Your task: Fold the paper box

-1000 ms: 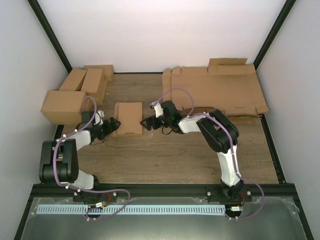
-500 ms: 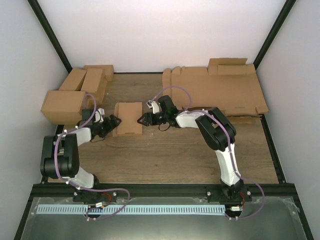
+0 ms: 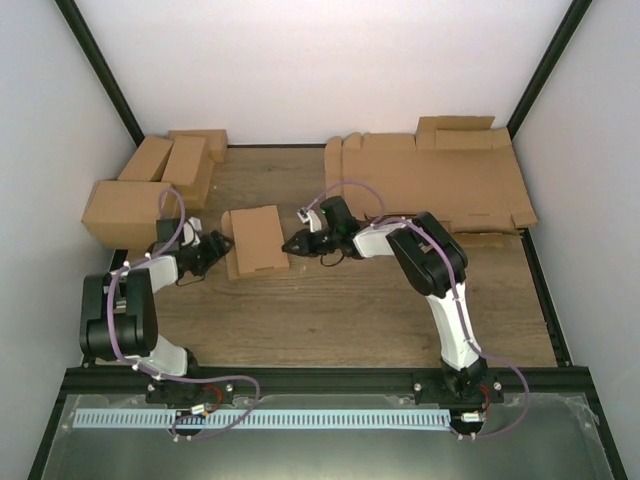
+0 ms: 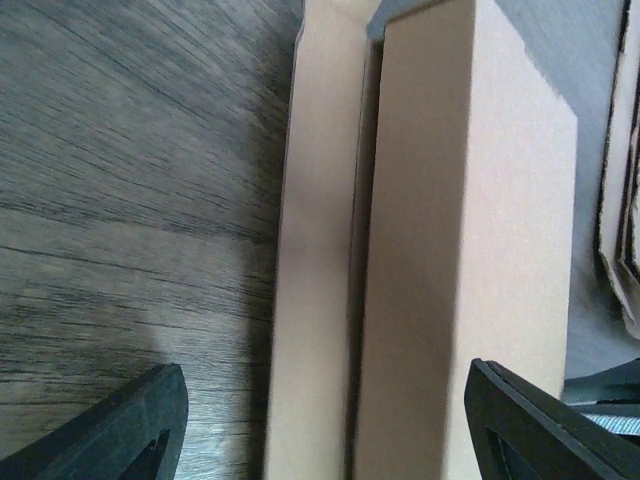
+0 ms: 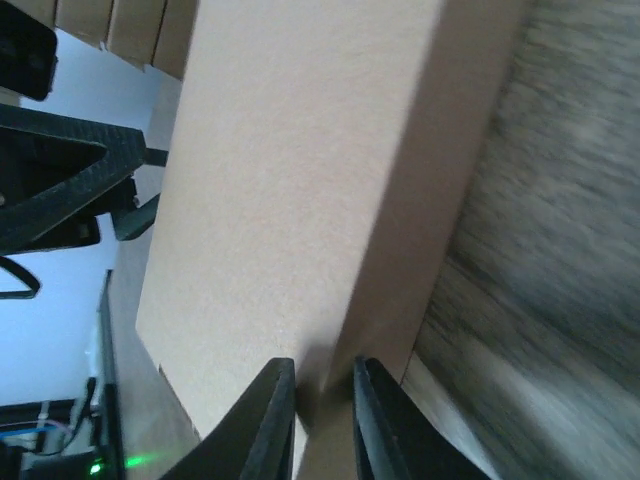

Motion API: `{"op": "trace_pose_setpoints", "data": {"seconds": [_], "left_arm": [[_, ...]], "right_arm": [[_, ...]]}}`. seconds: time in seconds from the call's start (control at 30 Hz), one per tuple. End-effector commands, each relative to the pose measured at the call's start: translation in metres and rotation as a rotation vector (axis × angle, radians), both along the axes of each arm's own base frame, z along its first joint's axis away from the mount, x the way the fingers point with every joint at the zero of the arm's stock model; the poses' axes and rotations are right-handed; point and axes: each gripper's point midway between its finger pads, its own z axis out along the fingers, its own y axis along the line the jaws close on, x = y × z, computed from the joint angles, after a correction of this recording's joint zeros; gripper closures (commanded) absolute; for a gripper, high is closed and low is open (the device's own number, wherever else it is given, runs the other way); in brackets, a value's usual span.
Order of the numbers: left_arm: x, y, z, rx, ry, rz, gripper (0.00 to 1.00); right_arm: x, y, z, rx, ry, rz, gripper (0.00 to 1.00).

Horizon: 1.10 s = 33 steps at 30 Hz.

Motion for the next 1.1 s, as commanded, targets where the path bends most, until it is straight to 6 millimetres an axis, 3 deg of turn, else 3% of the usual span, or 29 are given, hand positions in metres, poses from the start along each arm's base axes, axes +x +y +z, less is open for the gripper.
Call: {"op": "trace_pose_setpoints", "data": {"seconds": [0.0,0.3,0.5,0.67,1.0,1.07], "left_arm": [[-0.001,-0.004,-0.003,-0.039,-0.007,-0.013,0.23],[0.003,-0.035,0.013,-0.260,-0.100,-0.104,0.17],[0.006,-0.049,0.043,-0.317,-0.202,-0.160,0.00],[0.014,-0.057,0.061,-0.315,-0.245,-0.194,0.00],[0.025,-0.104,0.065,-0.346,-0.221,-0.341,0.00],[0.027,-0.107,0.065,-0.333,-0.221,-0.361,0.08]], "right_arm": [[-0.005,-0.030,-0.015,0.020,0.100,-0.034,0.86],[-0.015,-0.036,-0.022,0.052,0.138,-0.010,0.89],[-0.011,-0.033,-0.017,0.050,0.115,-0.001,0.88],[-0.003,-0.031,-0.011,0.044,0.087,-0.003,0.88],[0.001,-0.024,-0.007,0.007,0.041,0.020,0.86],[0.000,-0.025,-0.007,0.003,0.039,0.020,0.86]]}}
